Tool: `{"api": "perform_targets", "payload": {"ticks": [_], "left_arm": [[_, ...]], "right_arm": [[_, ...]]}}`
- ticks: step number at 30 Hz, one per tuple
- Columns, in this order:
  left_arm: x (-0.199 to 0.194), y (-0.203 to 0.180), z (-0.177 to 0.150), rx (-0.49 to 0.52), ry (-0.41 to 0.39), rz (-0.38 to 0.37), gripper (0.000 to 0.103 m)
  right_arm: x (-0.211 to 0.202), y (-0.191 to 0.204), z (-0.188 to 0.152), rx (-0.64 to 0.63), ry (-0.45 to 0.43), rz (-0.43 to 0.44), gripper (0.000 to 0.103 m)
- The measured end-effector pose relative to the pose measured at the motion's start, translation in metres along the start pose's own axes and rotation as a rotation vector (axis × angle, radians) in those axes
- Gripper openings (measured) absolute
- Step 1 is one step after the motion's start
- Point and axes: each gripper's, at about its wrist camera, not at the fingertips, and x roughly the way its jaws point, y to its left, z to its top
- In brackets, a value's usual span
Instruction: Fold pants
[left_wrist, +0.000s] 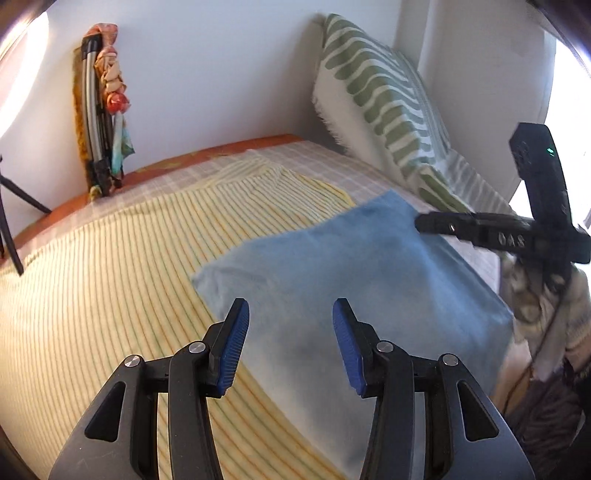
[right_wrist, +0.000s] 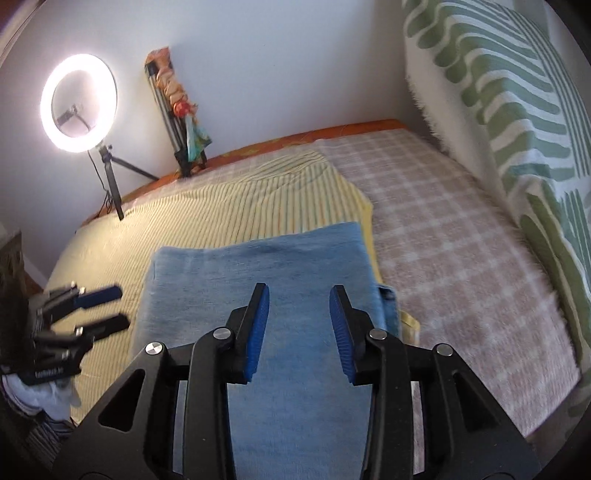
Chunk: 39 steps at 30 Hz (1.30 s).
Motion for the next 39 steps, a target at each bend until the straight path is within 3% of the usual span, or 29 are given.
{"api": "perform_targets", "payload": {"ticks": [3, 7, 14, 19, 21, 22, 27, 31, 39], "left_arm": [[0.025, 0.006, 0.008, -0.025, 0.026, 0.046, 0.046], [0.043, 0.023, 0.002, -0.109, 0.071, 0.033, 0.05], [0.05, 0.018, 0.0, -0.078, 0.063, 0.05, 0.052], [0.036, 0.032, 0.004, -0.132, 0.075, 0.023, 0.055], [0.026, 0.038, 0.004, -0.173, 0.079, -0.005, 0.057], [0.019, 0.04, 0.003, -0.197, 0.085, -0.024, 0.059], [-0.011, 0.04, -0.006, -0.244, 0.102, -0.131, 0.068], [-0.014, 0.036, -0.015, -0.29, 0.133, -0.2, 0.069], [0.011, 0.022, -0.035, -0.344, 0.21, -0.229, 0.069]], "right_arm": [[0.02, -0.002, 0.003, -0.003, 0.029, -0.045, 0.036], [0.033, -0.023, 0.003, 0.088, 0.064, 0.025, 0.036], [0.048, -0.024, 0.0, 0.063, 0.11, 0.027, 0.037], [0.028, -0.032, 0.004, 0.087, 0.098, 0.069, 0.054], [0.015, -0.042, 0.006, 0.119, 0.085, 0.076, 0.072], [0.01, -0.046, 0.007, 0.128, 0.08, 0.081, 0.075], [0.0, -0.088, -0.005, 0.217, 0.133, 0.19, 0.079], [0.005, -0.116, -0.027, 0.292, 0.197, 0.313, 0.079], [0.015, -0.13, -0.038, 0.308, 0.211, 0.492, 0.079]]}}
